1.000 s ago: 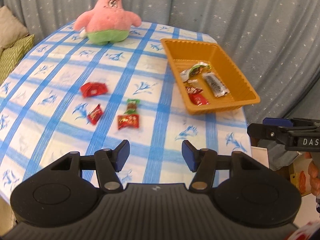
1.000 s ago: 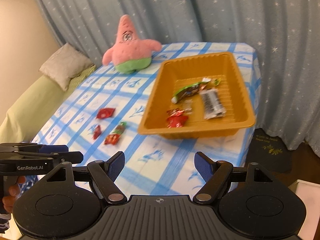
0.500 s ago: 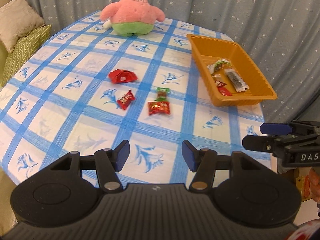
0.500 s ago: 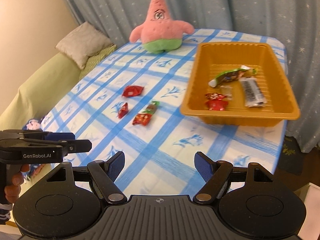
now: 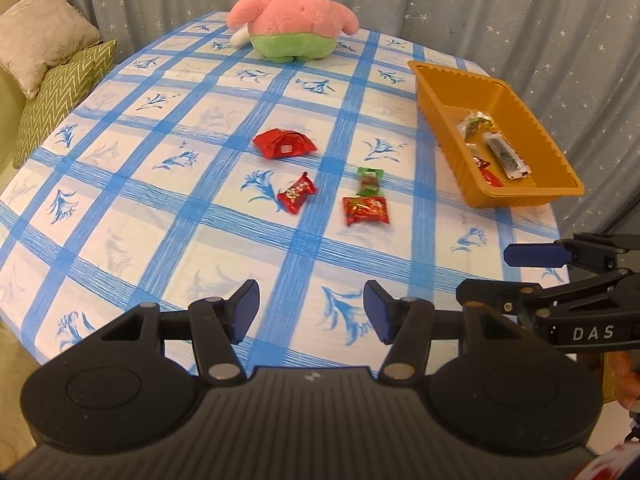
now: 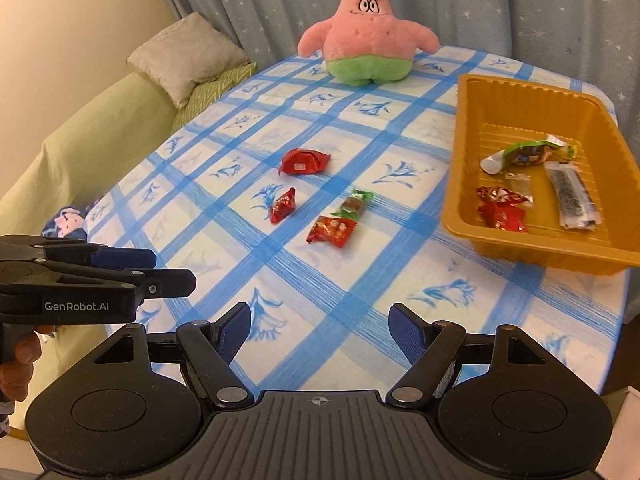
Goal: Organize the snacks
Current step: 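Withdraw both grippers from the tray toward the remaining candies, then grasp a small red candy with the left gripper while the right gripper grasps a green-wrapped candy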
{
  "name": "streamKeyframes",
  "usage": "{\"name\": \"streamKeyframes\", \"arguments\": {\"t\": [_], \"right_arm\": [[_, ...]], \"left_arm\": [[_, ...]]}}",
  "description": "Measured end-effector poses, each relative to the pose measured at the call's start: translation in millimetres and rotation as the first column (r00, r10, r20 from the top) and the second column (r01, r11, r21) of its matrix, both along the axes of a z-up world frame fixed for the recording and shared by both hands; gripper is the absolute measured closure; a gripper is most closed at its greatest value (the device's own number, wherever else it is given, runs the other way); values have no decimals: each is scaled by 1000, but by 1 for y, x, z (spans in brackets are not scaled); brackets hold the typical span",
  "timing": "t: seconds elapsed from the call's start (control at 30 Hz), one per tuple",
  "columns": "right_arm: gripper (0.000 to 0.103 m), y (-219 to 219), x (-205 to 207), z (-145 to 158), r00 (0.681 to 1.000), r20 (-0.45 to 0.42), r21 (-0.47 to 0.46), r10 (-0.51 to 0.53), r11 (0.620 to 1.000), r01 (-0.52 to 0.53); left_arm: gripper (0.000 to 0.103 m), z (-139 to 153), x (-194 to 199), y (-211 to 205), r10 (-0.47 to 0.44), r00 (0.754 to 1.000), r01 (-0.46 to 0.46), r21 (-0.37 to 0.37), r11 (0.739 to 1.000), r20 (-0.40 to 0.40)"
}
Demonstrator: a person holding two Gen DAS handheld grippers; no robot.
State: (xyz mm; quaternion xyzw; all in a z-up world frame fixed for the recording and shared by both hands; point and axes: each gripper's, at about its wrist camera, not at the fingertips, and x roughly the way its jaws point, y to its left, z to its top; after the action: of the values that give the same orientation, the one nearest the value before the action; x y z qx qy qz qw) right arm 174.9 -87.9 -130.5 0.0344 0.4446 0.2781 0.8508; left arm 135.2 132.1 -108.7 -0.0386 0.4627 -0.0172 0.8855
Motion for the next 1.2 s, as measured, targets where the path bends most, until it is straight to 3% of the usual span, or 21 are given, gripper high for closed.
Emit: {"name": "streamKeyframes", "arguments": {"t": [0.43,0.8,0.93,1.2], "right_arm": [[27,28,24,-13,999,38,-15,-16,1000,17],[41,40,49,-22,998,55,-30,-30,999,32],[45,41,57,-27,998,51,-35,-38,999,39],[48,43,74,-34,997,44,-38,-63,997,65]], "left_arm": [[50,-14,29,20,-34,999,34,24,999,2],[50,-28,57,20,-103,995,103,42,994,11],[55,-34,68,19,-132,991,130,53,990,20],[57,-44,92,16,-205,978,201,79,976,46]]}}
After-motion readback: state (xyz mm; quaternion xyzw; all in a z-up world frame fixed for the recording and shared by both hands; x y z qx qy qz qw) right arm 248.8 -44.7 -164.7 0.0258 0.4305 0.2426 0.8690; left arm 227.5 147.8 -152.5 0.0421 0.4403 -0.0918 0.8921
